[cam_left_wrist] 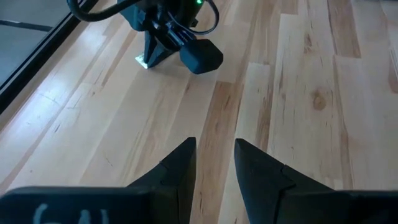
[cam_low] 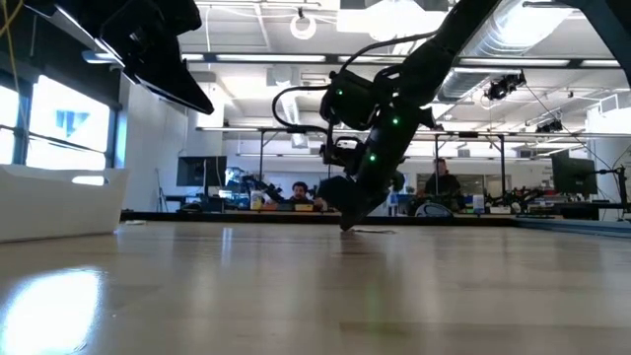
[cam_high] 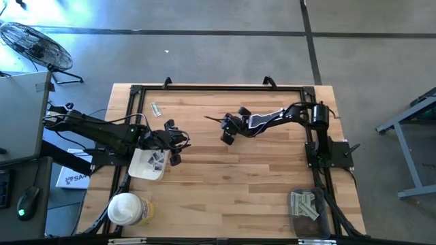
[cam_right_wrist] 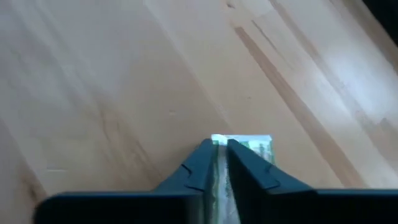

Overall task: Pick & Place First Aid Supplies
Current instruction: Put the green bandage pack into the black bin

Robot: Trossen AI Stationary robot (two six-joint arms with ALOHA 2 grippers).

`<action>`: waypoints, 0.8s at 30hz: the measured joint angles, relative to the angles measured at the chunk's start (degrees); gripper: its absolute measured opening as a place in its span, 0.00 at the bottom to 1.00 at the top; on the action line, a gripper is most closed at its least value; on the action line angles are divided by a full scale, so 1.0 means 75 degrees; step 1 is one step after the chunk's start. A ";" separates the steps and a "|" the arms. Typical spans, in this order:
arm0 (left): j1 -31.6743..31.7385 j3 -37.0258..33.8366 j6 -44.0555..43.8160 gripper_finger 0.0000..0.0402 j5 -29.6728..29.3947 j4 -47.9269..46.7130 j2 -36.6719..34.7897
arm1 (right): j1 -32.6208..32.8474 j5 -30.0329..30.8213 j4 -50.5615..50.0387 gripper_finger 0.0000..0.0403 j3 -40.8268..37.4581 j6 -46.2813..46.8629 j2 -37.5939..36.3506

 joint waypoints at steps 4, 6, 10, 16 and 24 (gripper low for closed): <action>0.0000 0.0000 0.0000 0.27 0.0000 0.0000 0.0000 | -0.0010 -0.0400 0.0109 0.01 -0.0008 0.0109 -0.0030; 0.0000 0.0000 0.0000 0.27 0.0000 -0.0006 0.0000 | 0.0047 -0.0502 0.0110 0.02 -0.0020 0.0200 -0.0115; 0.0000 0.0000 0.0000 0.27 -0.0003 -0.0028 0.0000 | 0.0259 -0.0804 -0.0150 0.00 -0.0055 0.0259 -0.0558; -0.0001 0.0000 -0.0002 0.27 -0.0003 -0.0100 0.0000 | 0.0767 -0.1184 -0.0750 0.00 -0.0037 0.0602 -0.1415; 0.0000 0.0000 -0.0035 0.27 0.0002 -0.0111 -0.0002 | 0.1800 -0.1082 -0.2191 0.00 -0.0032 0.1483 -0.2604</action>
